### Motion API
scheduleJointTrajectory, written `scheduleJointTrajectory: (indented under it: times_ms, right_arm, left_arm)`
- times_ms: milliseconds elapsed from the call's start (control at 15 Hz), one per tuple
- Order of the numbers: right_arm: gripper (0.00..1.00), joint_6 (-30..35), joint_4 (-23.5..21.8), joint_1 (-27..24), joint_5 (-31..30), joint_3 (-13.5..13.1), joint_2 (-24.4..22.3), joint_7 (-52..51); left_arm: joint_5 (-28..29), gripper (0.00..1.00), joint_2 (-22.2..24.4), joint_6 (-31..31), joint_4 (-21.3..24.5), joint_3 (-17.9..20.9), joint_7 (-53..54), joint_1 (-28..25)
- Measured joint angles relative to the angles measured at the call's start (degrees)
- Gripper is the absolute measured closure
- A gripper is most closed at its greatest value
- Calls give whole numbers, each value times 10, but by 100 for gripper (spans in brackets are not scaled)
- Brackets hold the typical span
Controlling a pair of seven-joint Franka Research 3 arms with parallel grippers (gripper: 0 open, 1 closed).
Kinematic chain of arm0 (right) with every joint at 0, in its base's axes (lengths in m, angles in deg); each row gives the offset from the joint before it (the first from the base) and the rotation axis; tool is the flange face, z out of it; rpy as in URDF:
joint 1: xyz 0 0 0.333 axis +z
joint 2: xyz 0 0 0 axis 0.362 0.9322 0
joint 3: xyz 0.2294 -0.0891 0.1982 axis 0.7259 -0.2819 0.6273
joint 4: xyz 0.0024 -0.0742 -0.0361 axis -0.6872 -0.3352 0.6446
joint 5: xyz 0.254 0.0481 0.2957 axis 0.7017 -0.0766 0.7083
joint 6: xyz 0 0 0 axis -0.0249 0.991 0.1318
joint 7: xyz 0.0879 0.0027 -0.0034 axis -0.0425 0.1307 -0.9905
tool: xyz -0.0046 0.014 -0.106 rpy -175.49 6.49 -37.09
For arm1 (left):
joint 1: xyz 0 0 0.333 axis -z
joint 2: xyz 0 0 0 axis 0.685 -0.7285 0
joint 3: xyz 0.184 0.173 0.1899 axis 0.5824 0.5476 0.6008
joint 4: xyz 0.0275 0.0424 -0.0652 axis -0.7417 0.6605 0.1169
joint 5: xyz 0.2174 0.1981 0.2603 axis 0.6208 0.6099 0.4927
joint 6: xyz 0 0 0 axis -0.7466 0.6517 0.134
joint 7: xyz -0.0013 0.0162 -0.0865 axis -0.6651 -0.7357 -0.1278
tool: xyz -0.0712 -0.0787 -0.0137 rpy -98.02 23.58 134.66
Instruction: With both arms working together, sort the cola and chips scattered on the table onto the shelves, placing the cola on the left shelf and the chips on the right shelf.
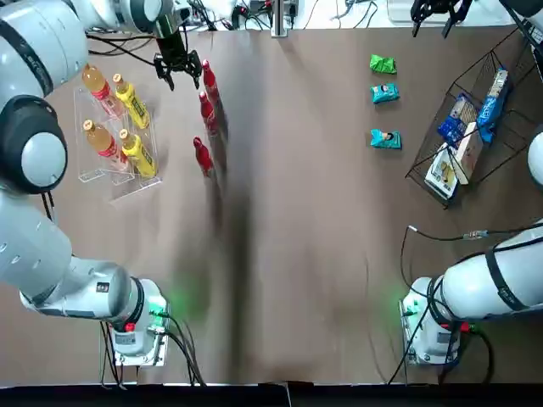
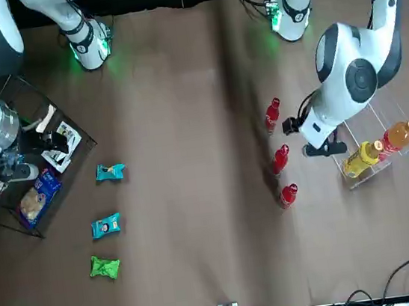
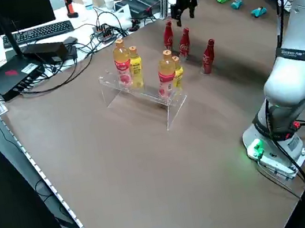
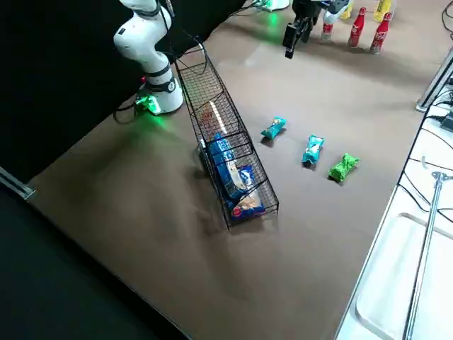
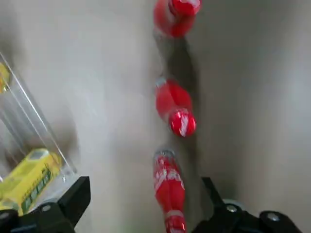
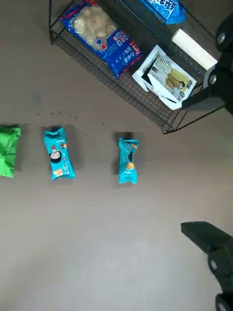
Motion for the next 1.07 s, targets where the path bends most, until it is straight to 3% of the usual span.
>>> scheduleJointTrajectory:
  times_ms: [133, 400, 600, 800, 867, 933, 1067]
  right_arm:
    - [0, 5, -2, 0, 0, -1, 4, 24]
    - [0, 7, -11, 2, 0, 0, 15, 134]
    - [3, 4, -22, 2, 0, -1, 21, 215]
    - [11, -11, -27, 2, 1, -1, 41, 314]
    - [13, -29, -27, 2, 1, -1, 52, 348]
    - [13, -49, -27, 2, 1, -1, 63, 379]
    - [15, -82, -28, 0, 1, -3, 87, 435]
  left_arm:
    - [43, 0, -30, -77, 3, 0, -36, 1]
    - [51, 1, -96, -192, -10, 1, -79, 1]
    - [52, 1, -130, -222, -32, 2, -81, 1]
    - [52, 2, -145, -225, -56, 2, -85, 5]
    - [52, 4, -147, -225, -61, 2, -90, 7]
    - [52, 11, -148, -225, -65, 3, -96, 9]
    - [52, 13, -151, -225, -74, 3, -103, 11]
